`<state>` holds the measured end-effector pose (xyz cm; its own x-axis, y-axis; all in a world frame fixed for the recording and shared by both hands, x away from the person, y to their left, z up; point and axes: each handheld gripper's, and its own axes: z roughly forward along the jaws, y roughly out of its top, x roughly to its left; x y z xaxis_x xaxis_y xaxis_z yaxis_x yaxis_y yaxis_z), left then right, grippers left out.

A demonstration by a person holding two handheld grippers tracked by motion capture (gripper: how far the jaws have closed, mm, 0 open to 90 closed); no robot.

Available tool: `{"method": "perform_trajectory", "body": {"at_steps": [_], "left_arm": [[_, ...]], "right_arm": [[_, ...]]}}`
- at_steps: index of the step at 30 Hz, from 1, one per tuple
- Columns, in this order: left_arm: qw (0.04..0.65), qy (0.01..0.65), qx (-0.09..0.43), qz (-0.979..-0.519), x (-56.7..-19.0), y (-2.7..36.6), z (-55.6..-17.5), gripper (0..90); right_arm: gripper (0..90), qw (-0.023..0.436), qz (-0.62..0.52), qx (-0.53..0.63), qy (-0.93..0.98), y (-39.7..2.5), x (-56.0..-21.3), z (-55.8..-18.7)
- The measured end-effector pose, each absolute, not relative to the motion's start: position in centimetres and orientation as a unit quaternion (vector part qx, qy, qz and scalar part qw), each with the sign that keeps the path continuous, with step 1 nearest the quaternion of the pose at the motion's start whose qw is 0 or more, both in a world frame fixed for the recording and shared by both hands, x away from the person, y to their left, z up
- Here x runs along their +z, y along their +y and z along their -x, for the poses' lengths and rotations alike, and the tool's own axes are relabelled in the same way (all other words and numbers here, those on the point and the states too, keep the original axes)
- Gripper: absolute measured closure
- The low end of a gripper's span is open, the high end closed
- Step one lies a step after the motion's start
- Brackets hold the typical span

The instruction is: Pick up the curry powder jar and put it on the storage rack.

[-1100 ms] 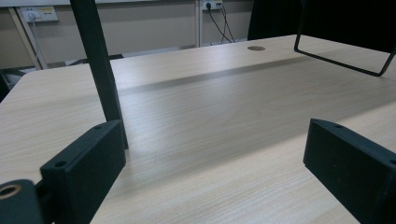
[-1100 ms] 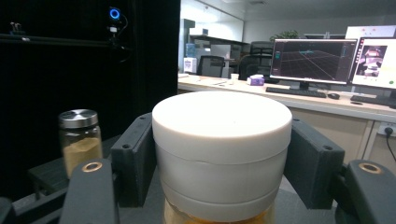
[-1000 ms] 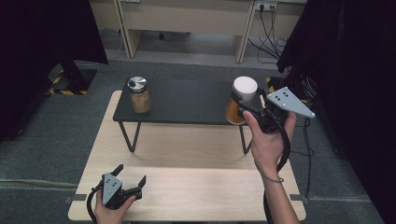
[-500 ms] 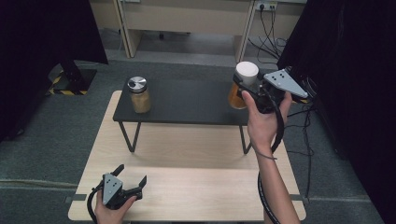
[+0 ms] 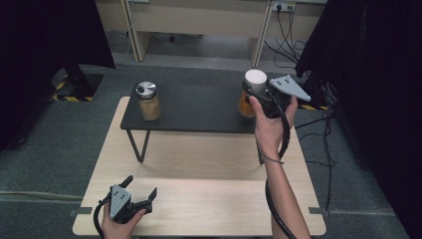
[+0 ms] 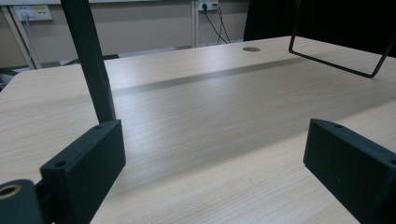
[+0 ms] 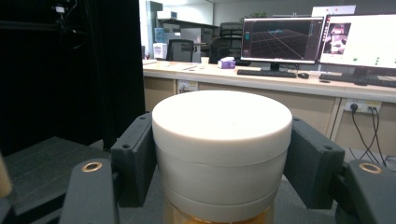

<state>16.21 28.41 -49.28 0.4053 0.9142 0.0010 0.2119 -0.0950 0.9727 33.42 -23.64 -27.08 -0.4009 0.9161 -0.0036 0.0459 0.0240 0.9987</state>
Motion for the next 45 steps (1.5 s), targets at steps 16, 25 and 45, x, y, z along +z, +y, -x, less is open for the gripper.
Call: {"method": "perform_trajectory", "body": {"at_steps": [16,25,45], "left_arm": [[0.519,0.431,0.336,-0.657,-49.4,28.5,-16.3,4.9],[0.518,0.428,0.335,-0.66,-49.4,28.3,-16.3,4.9],[0.519,0.429,0.334,-0.66,-49.4,28.2,-16.3,4.9]], "right_arm": [[33.8,0.376,-0.397,0.571,0.613,-22.8,-28.8,-34.3],[33.7,0.379,-0.402,0.584,0.595,-22.9,-29.8,-33.9],[33.6,0.376,-0.406,0.583,0.595,-22.9,-29.7,-34.2]]}}
